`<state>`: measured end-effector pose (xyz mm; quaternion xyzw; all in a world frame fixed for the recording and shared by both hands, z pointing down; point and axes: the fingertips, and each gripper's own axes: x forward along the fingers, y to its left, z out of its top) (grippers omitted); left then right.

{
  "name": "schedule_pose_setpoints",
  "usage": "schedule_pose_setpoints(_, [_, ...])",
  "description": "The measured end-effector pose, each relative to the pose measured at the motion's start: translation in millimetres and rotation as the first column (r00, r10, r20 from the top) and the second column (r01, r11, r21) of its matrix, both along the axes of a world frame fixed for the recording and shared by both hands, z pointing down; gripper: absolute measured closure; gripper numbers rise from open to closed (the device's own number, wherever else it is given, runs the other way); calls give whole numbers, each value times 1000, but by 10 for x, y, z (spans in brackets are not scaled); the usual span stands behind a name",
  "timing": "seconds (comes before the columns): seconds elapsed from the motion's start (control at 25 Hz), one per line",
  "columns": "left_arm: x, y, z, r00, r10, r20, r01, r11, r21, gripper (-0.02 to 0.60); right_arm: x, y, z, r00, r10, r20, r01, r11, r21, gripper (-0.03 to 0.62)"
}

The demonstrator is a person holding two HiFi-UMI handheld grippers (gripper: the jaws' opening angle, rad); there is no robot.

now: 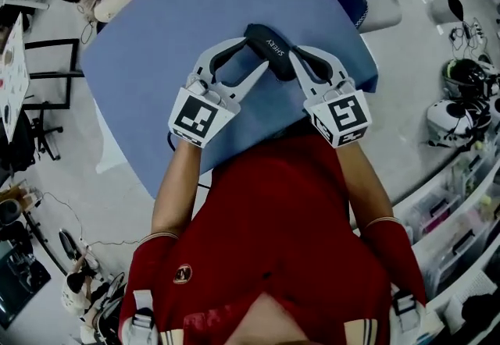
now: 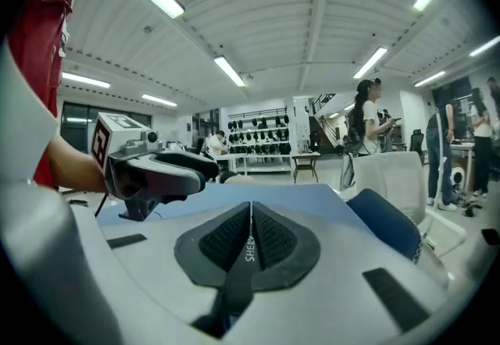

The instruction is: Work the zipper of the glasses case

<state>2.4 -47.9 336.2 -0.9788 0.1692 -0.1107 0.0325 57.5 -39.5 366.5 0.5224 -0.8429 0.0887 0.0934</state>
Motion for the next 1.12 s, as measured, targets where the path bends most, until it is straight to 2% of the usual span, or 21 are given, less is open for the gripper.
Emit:
schedule_pose_setpoints(0.08, [-135,-51,-82,994,-92,-62,91,996,-21,447,-74,-52,-95,997,-51,50,50,998,31,591])
schedule_pose_setpoints(0.2, [-322,-155,-155,969,-210,-129,201,976,-78,502,-188,-129,-249,987,-126,104,117,989,90,594])
schedule_pose_setpoints(0.44, [-495,-249,-286,892,-401,-207,389,916,-98,568,-259,-193,-506,944,-293,151,259,944,206,595])
schedule_pose_setpoints(0.72, [-412,-214,-422,826,-501,-259,494,864,-97,574,-292,-261,-615,884,-444,145,402,881,248,597])
schedule_pose_setpoints(0.88, [-363,-198,-434,797,-543,-264,537,837,-103,574,-305,-261,-640,849,-494,188,447,861,242,597])
schedule_pose_setpoints(1.12, [-283,-148,-403,756,-602,-258,594,796,-115,574,-261,-238,-617,806,-561,191,517,823,235,597])
